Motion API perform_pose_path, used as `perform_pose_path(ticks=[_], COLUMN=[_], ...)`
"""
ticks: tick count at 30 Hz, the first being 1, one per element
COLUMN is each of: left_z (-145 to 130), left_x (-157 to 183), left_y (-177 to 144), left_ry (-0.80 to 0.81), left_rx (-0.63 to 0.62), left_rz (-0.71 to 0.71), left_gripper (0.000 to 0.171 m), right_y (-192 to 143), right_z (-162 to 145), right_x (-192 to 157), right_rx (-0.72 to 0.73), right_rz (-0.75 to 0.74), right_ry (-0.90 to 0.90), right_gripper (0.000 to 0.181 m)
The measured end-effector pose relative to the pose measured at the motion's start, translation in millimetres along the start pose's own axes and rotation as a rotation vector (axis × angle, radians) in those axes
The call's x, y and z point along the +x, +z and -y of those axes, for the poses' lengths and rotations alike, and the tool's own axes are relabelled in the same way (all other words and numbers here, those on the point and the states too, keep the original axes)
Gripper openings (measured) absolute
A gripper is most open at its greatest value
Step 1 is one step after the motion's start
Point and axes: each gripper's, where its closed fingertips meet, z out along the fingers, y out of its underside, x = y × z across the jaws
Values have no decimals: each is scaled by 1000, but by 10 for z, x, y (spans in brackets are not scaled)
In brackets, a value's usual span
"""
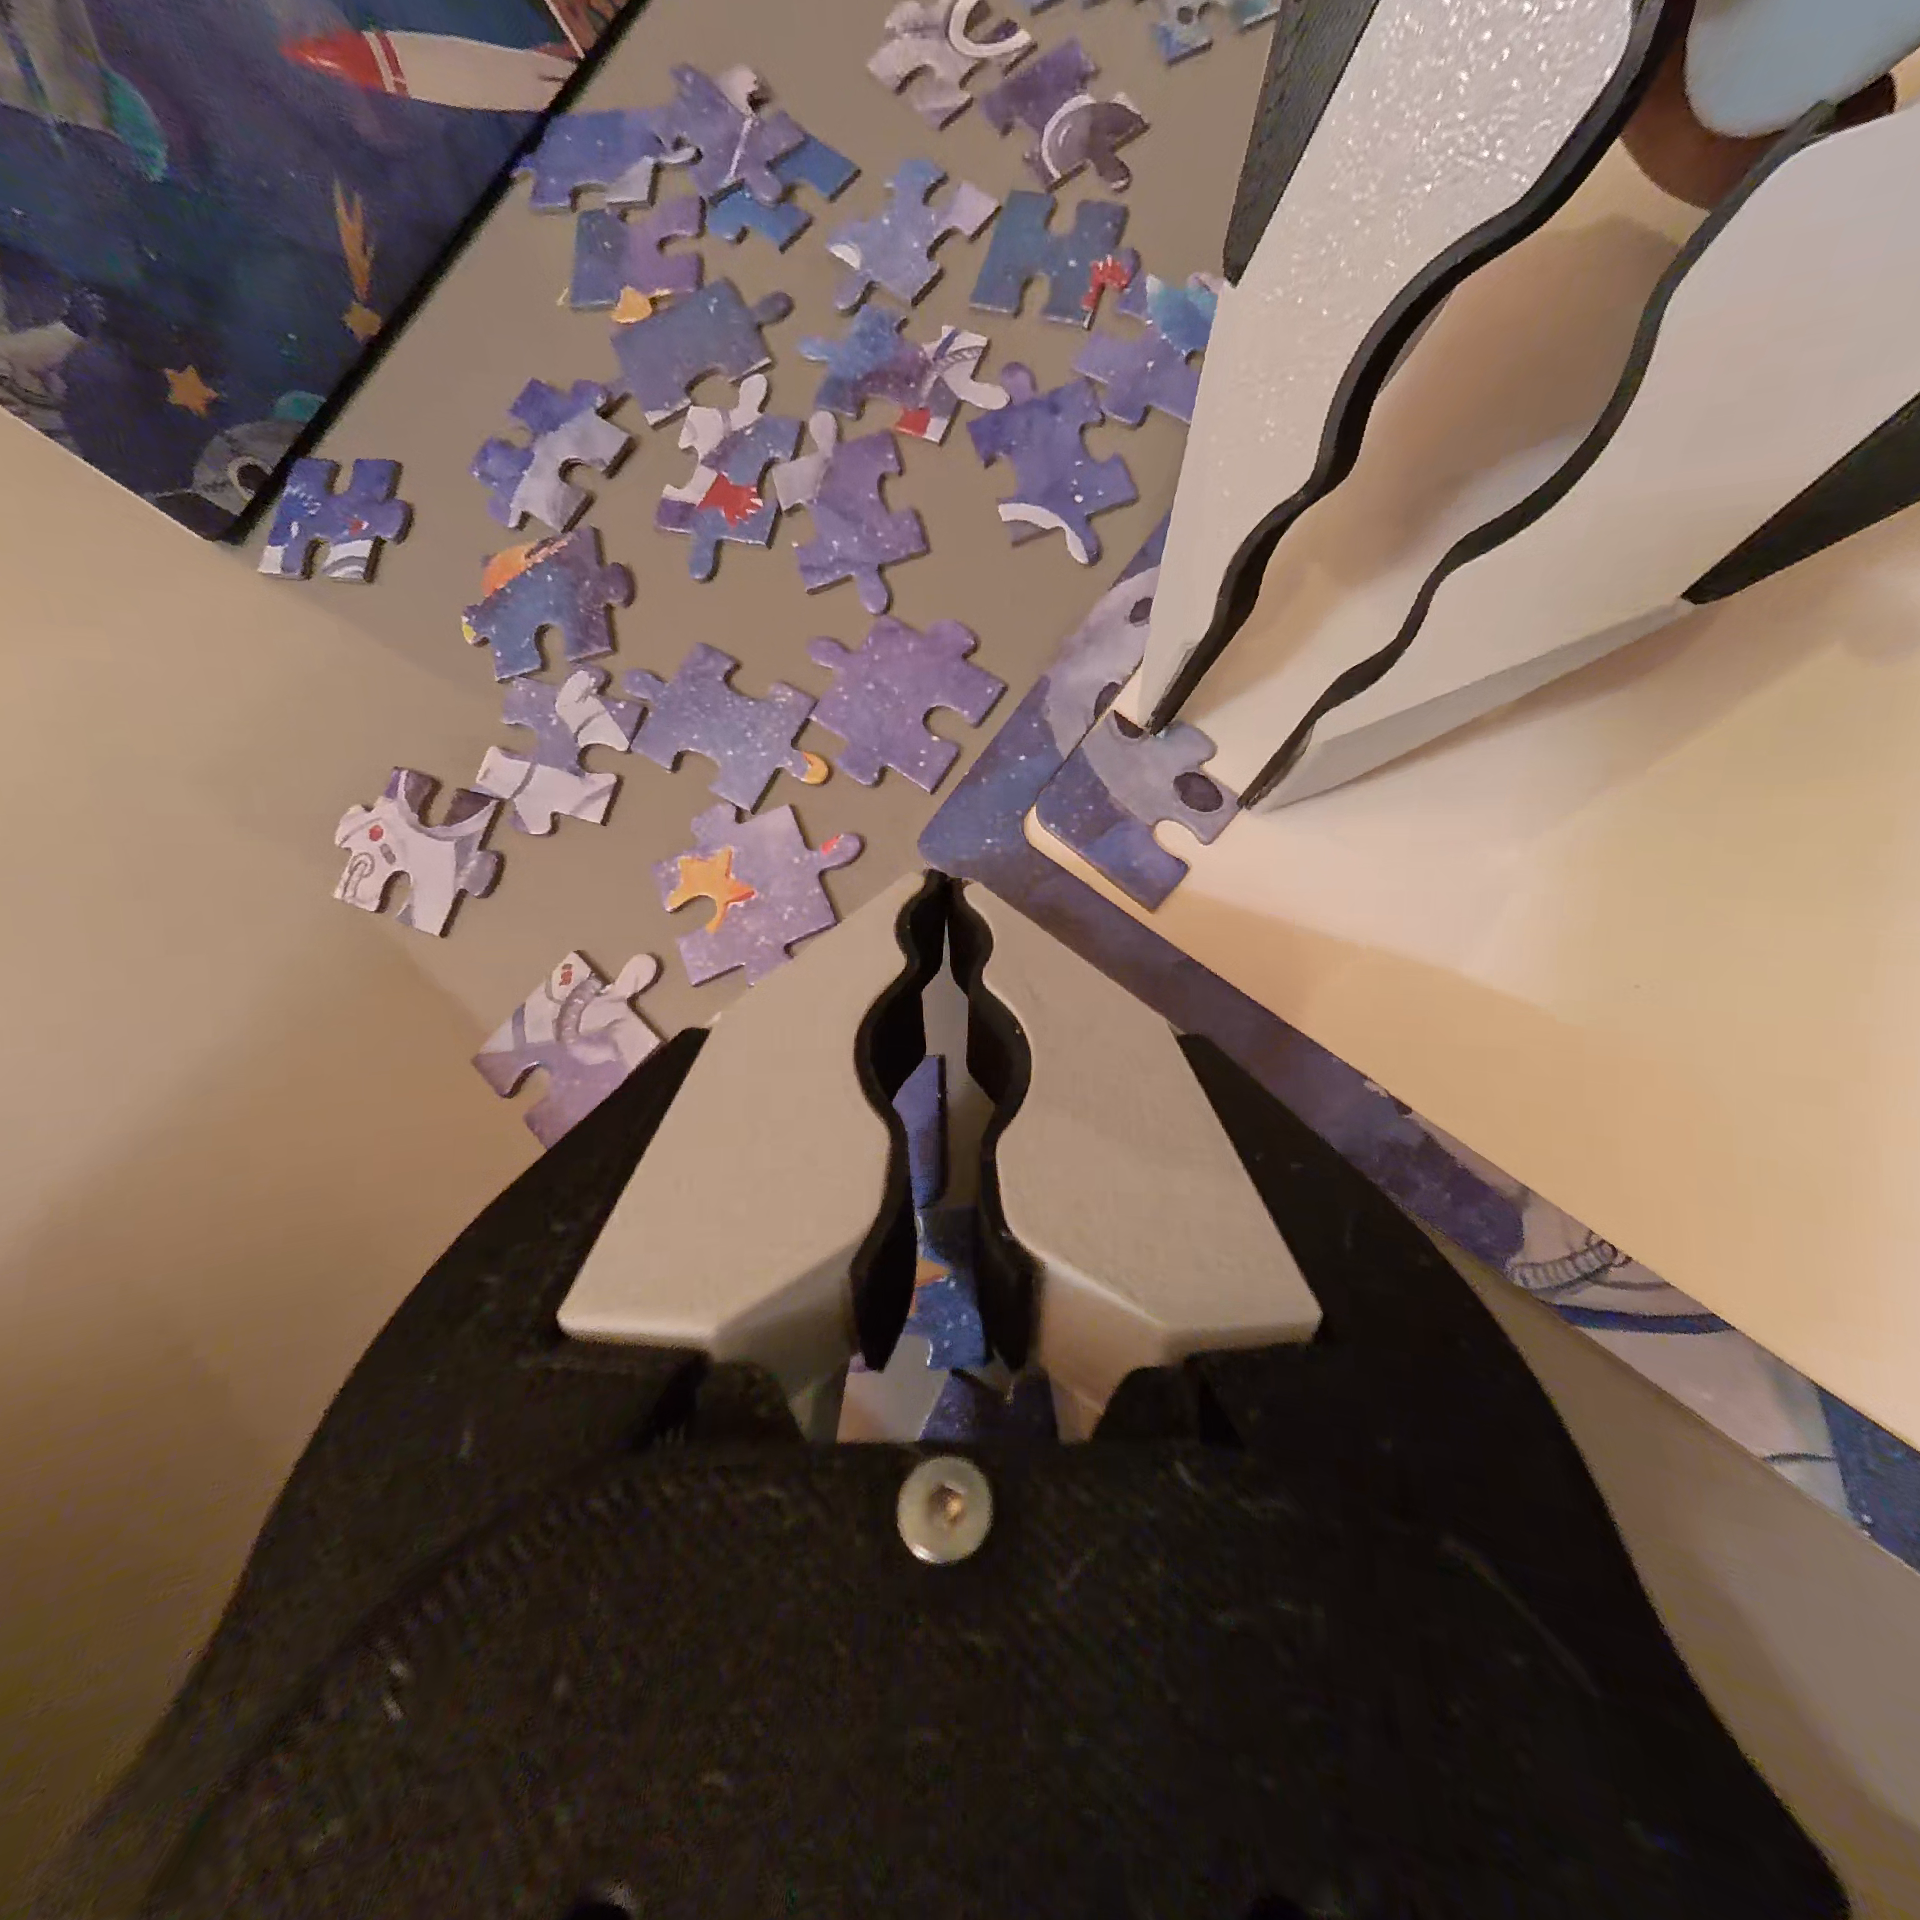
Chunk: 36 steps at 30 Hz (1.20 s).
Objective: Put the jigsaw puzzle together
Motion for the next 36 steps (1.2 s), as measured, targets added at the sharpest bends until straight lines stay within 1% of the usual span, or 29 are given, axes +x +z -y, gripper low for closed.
perform_pose_path(ticks=[7,15,26,36], left_z=[-2,0,0,0], left_x=[-12,-18,-21,-25], left_y=[5,9,10,13], left_ry=[-4,-13,-16,-21], left_rx=[5,13,18,21], left_rz=[2,-2,-4,-5], left_gripper=[0,0,0,0], right_y=[14,-19,-3,22], right_z=[22,-22,-15,13], right_x=[-6,-37,101,104], right_rx=[10,-1,-19,-3], right_rz=[25,26,-9,-2], right_ry=[26,38,23,34], right_gripper=[20,21,18,18])
